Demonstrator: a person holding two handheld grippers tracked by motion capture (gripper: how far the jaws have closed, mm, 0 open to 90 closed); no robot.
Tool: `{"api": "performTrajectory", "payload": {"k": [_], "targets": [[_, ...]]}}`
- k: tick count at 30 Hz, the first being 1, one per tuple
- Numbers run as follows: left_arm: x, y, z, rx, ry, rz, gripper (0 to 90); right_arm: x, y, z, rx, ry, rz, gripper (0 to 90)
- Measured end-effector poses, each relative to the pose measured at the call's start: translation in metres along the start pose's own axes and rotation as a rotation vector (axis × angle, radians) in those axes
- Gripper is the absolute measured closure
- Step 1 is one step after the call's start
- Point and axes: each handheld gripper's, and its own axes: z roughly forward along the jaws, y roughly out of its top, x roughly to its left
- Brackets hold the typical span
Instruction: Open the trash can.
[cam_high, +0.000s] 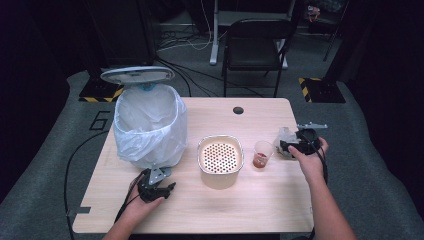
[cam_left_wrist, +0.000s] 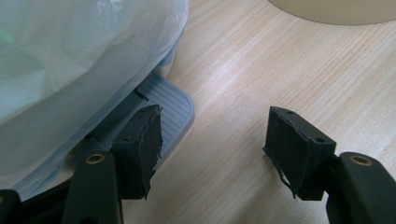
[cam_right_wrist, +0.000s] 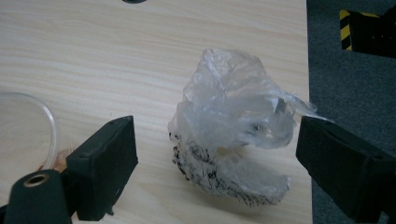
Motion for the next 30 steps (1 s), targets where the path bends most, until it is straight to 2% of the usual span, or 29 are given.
{"api": "performTrajectory", "payload": {"k": [3, 7, 8, 11, 13, 18, 20, 22, 23, 25, 30], "targets": [[-0.001, 0.0, 0.0, -0.005, 0.002, -0.009, 36.4, 0.0, 0.003, 0.006, 0.014, 0.001, 0.028, 9.7], [0.0, 0.0, 0.0, -0.001, 0.006, 0.004, 36.4, 0.0, 0.006, 0.013, 0.019, -0.009, 0.033, 6.9], [-0.001, 0.0, 0.0, -0.004, 0.001, -0.011, 36.4, 0.0, 0.007, 0.015, 0.018, -0.019, 0.028, 6.4], [0.0, 0.0, 0.0, -0.002, 0.006, 0.002, 36.4, 0.001, 0.009, 0.021, 0.014, -0.023, 0.03, 6.4], [0.0, 0.0, 0.001, -0.011, 0.004, -0.014, 36.4, 0.002, 0.009, 0.025, 0.027, -0.032, 0.035, 6.4], [0.0, 0.0, 0.0, -0.001, -0.001, -0.01, 36.4, 0.004, 0.009, 0.037, 0.022, -0.052, 0.042, 6.4], [0.0, 0.0, 0.0, -0.005, -0.001, -0.012, 36.4, 0.005, 0.008, 0.042, 0.039, -0.058, 0.044, 7.0], [0.001, 0.0, 0.0, 0.0, -0.003, -0.005, 36.4, 0.006, 0.007, 0.047, 0.055, -0.063, 0.033, 10.4], [0.0, 0.0, 0.0, -0.008, -0.004, -0.014, 36.4, 0.006, 0.006, 0.049, 0.055, -0.069, 0.031, 12.9], [0.0, 0.0, 0.0, -0.009, -0.003, -0.016, 36.4, 0.006, 0.004, 0.053, 0.058, -0.057, 0.038, 15.7], [0.0, -0.001, 0.0, -0.01, -0.002, -0.017, 36.4, 0.008, 0.0, 0.064, 0.082, -0.016, 0.023, 31.3]]}}
